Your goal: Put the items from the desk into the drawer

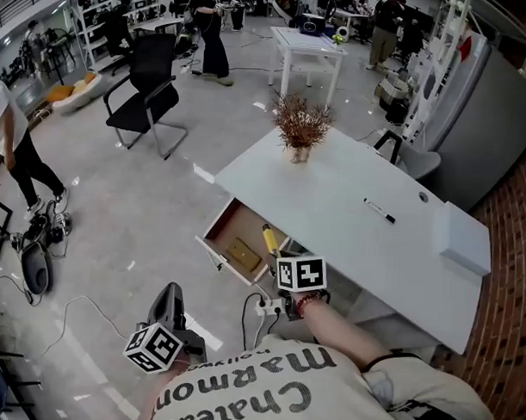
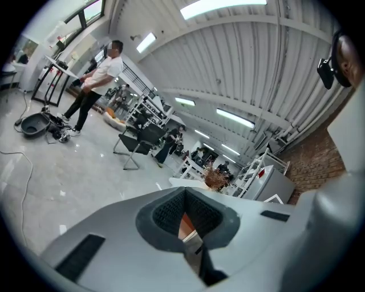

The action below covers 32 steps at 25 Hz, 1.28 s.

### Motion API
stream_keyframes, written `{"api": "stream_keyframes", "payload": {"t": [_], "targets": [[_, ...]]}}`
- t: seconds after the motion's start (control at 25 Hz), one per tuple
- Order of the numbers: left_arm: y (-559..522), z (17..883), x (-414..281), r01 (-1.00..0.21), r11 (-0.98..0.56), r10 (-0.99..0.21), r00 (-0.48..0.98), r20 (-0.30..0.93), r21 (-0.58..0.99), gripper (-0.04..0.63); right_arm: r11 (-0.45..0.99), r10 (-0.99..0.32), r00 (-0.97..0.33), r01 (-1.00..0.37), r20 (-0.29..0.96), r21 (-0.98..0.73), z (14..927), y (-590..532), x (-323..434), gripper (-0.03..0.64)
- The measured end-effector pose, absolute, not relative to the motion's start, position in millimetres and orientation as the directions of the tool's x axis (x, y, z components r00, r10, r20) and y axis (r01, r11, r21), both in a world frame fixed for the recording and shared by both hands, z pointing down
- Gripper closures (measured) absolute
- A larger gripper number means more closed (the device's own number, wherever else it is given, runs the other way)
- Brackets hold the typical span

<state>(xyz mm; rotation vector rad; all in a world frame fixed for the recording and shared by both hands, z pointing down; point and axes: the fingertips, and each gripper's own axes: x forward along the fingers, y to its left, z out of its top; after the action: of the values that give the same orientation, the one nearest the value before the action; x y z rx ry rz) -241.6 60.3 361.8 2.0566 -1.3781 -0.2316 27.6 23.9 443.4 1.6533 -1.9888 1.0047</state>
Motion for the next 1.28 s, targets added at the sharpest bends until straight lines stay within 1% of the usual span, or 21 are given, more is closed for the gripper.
{"api": "stream_keyframes", "payload": {"t": [0.36, 0.6, 0.8, 0.96, 1.12, 1.28], "targets": [[42.9, 365.0, -254.2, -0.782, -0.120, -0.920, 0.318, 0.227, 0.611, 0.594, 0.161, -0.654, -0.312, -0.947, 0.689, -0.276, 443.4, -17.0, 16.6, 0.483], [29.5, 364.3, -237.9, -0.791, -0.092, -0.937, 0.274, 0.216, 0.605, 0.594, 0.256, -0.621, -0.378, -0.926, 0.686, -0.279, 444.6, -46.3, 13.8, 0.483], [22.2, 372.4, -233.7, -0.792, -0.058, -0.952, 0.226, 0.204, 0.608, 0.594, 0.342, -0.567, -0.423, -0.902, 0.707, -0.265, 463.5, -58.9, 3.2, 0.483], [23.5, 387.3, -236.1, -0.795, 0.008, -0.960, 0.164, 0.227, 0.607, 0.594, 0.400, -0.515, -0.442, -0.882, 0.734, -0.249, 487.7, -60.9, -4.6, 0.483], [27.4, 396.9, -245.8, -0.800, 0.054, -0.961, 0.122, 0.250, 0.598, 0.594, 0.410, -0.477, -0.442, -0.876, 0.760, -0.253, 509.0, -66.6, -7.0, 0.483], [22.2, 401.7, -271.1, -0.797, 0.106, -0.961, 0.072, 0.267, 0.594, 0.594, 0.405, -0.442, -0.431, -0.878, 0.787, -0.254, 526.4, -78.0, -15.2, 0.483]]}}
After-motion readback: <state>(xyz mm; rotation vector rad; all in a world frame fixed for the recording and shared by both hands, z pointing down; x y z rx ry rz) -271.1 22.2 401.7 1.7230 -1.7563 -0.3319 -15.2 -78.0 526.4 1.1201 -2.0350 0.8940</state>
